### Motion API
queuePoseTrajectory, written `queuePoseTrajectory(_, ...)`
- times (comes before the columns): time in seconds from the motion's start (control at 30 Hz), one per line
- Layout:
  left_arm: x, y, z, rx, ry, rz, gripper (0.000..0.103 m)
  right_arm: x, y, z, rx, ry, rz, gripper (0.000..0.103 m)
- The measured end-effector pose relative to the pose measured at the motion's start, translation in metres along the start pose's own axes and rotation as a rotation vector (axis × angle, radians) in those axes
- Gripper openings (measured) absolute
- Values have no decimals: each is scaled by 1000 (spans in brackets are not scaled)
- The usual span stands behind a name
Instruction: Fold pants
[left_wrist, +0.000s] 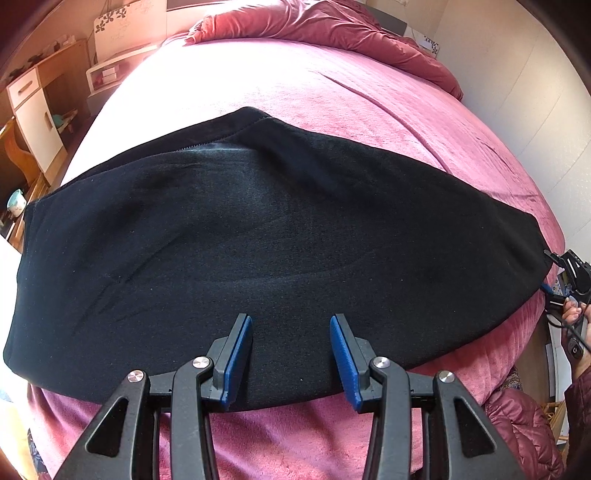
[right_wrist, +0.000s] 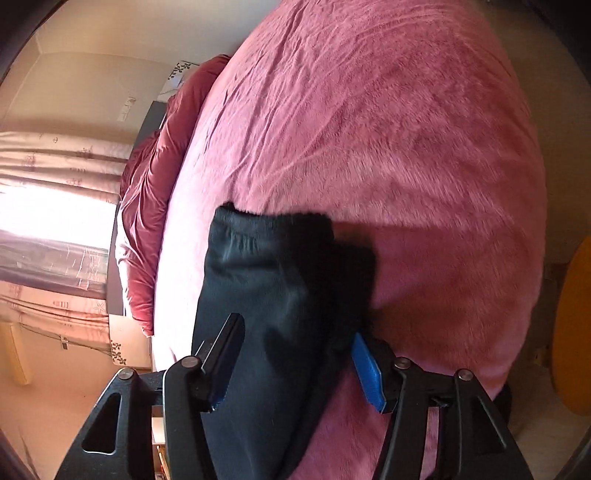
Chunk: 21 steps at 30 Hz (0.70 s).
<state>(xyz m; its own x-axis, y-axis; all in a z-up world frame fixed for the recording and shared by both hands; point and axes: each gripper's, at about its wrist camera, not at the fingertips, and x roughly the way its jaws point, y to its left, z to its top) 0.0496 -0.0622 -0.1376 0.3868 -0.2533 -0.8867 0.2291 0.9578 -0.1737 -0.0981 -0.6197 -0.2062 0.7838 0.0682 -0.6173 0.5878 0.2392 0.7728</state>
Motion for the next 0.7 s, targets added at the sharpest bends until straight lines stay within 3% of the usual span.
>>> queuePoseTrajectory(0.13, 0, 8, 1, -17, 3, -2, 45, 4, 22, 10, -57, 1, -56, 23)
queuePoseTrajectory(0.2, 0, 11, 2, -22, 1, -8, 45, -2, 41, 9, -131, -14, -69, 21)
queuePoseTrajectory(0.4, -1, 27, 5, -71, 4, -47, 45, -16, 138, -26, -449, 33, 23, 21)
queuePoseTrajectory(0.7, -7, 69, 11, -202, 6, -128, 44, 23, 245, -150, -762, 234, 146, 20)
